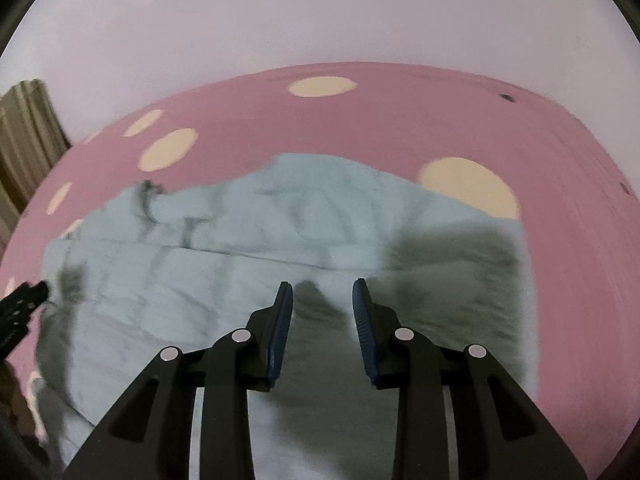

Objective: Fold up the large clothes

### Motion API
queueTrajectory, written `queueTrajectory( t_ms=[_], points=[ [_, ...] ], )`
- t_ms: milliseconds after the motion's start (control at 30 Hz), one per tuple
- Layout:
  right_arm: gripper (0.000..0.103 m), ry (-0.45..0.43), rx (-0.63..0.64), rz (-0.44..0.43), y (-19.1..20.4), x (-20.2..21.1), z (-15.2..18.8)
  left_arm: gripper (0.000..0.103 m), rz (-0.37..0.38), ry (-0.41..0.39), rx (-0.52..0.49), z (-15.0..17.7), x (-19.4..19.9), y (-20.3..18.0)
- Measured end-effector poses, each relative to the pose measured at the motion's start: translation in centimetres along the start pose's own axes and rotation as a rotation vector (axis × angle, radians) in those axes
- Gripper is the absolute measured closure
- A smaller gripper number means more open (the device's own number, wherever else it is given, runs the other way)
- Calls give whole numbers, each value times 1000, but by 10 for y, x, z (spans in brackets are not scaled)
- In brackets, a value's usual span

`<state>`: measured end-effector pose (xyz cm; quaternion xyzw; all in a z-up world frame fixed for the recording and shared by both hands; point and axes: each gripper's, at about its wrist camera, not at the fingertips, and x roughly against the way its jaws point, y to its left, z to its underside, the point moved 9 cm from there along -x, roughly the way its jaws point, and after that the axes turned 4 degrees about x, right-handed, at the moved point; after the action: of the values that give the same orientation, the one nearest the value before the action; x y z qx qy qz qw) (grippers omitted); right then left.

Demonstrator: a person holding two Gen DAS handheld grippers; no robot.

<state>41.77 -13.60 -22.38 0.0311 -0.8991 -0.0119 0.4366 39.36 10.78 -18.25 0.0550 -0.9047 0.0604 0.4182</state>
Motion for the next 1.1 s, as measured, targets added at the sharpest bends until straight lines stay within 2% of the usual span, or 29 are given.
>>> queueTrajectory(
  t_ms=[100,133,167,200,267,400,500,600,700,767,867,933,1033,1100],
  points=[
    [71,24,40,-11,20,-17,0,36,24,86,-12,8,-29,-17],
    [69,55,52,1,22,-29,5,35,16,137,-29,16,-44,-21],
    [69,91,58,1,24,-41,10,34,11,151,-42,18,-50,-23],
    [69,106,58,-5,23,-48,13,34,3,149,-56,18,-55,-25],
    [69,84,50,-17,22,-44,10,34,2,135,-51,14,-49,-24],
    [69,27,52,-19,18,-5,10,34,10,68,-31,15,-7,-19],
    [67,-15,63,10,10,26,27,34,35,20,-46,31,19,-21],
    [64,16,45,69,-5,27,51,34,30,79,-81,54,8,-26],
    [63,99,17,33,-11,0,69,32,23,144,-114,65,-21,-33],
    [63,86,9,15,-11,-2,67,32,23,146,-110,61,-21,-34],
    [61,50,-28,-13,-18,24,64,32,76,137,-63,57,7,-29],
    [56,20,-50,-22,-28,47,70,32,88,115,-37,63,23,-15],
    [49,-2,-62,-13,-43,76,90,29,102,90,-4,82,55,11],
    [48,4,-83,-16,-61,95,114,28,109,93,27,98,71,29]
  ],
)
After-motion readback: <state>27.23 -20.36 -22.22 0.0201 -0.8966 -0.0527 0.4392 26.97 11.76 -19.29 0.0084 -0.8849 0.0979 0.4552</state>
